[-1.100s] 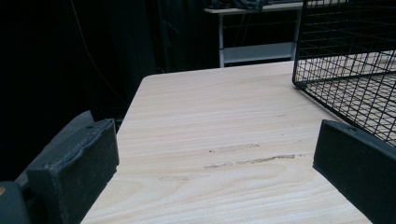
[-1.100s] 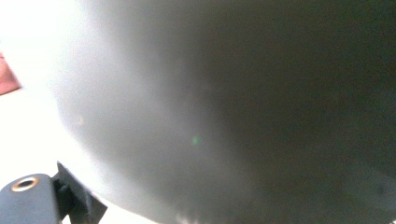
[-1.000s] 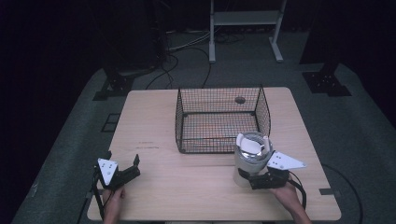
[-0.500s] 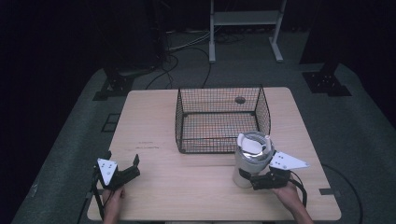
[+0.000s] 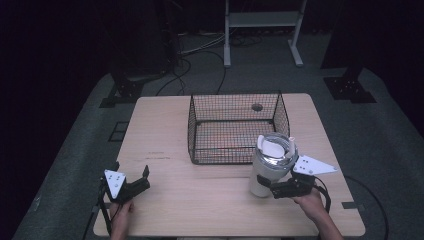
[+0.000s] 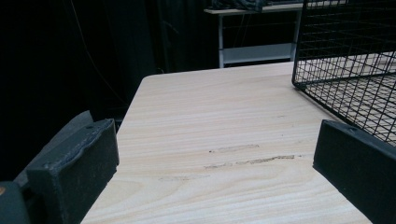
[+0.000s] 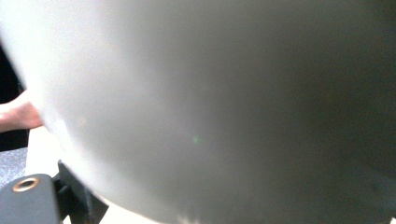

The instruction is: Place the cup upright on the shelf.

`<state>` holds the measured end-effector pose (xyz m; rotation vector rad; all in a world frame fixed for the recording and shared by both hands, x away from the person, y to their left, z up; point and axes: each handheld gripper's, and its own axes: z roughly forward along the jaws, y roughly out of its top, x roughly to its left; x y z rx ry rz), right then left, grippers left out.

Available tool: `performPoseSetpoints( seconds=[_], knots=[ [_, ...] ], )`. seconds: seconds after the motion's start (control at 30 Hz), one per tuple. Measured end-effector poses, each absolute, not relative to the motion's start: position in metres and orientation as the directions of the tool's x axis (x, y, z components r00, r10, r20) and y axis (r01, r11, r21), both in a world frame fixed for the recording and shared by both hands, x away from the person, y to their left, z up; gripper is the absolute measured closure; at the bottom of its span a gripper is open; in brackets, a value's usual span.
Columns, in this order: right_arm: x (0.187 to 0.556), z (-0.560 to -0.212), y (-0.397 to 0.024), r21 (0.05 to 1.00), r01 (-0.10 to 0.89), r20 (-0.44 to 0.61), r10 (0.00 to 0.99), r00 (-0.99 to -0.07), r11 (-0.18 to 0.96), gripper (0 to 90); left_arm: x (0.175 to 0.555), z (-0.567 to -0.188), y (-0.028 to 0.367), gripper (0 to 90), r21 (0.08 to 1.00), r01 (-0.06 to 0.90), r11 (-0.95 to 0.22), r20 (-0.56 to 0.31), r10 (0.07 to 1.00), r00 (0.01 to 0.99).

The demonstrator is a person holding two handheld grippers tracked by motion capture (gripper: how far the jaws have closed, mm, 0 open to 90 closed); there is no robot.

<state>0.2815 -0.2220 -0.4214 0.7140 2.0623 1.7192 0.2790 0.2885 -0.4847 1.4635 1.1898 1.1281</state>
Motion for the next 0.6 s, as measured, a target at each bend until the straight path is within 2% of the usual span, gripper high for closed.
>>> performPoseSetpoints(
  seconds=[0.6],
  knots=[
    [0.3, -0.374, -0.209, 0.983, 0.123, 0.023, 0.575, -0.818, 0.135, 8.4, 0.279, -0.485, 0.289, 0.0, 0.98, 0.157, -0.121, 0.103, 0.988, 0.117]
  ],
)
